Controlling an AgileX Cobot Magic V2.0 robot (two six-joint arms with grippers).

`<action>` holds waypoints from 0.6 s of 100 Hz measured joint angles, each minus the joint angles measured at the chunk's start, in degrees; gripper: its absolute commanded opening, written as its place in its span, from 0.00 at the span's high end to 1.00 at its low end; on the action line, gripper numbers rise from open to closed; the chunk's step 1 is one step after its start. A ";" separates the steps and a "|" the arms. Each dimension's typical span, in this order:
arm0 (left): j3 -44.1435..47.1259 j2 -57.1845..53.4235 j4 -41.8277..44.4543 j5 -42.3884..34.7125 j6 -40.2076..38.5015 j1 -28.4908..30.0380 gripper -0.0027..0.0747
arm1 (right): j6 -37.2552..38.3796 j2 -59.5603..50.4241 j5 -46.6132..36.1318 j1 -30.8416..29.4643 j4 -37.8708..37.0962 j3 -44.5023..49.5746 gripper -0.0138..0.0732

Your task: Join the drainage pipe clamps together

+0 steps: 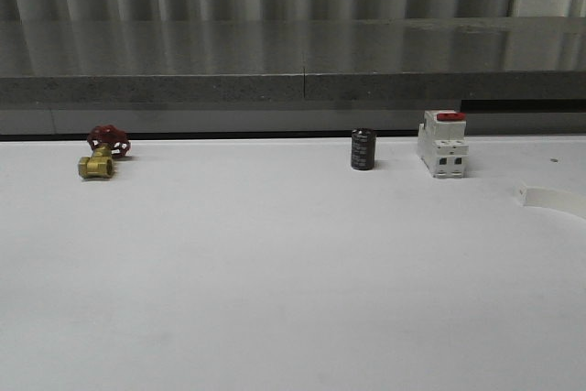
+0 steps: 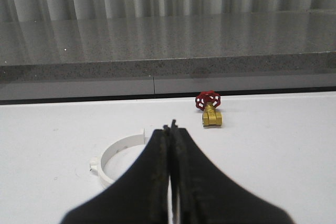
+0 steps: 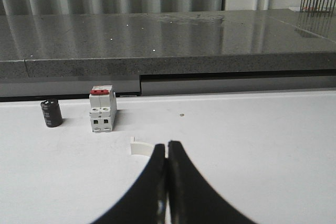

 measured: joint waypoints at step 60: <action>-30.45 26.22 -5.05 28.63 0.00 0.00 0.99 | 0.00 0.00 0.00 0.00 0.00 0.00 0.92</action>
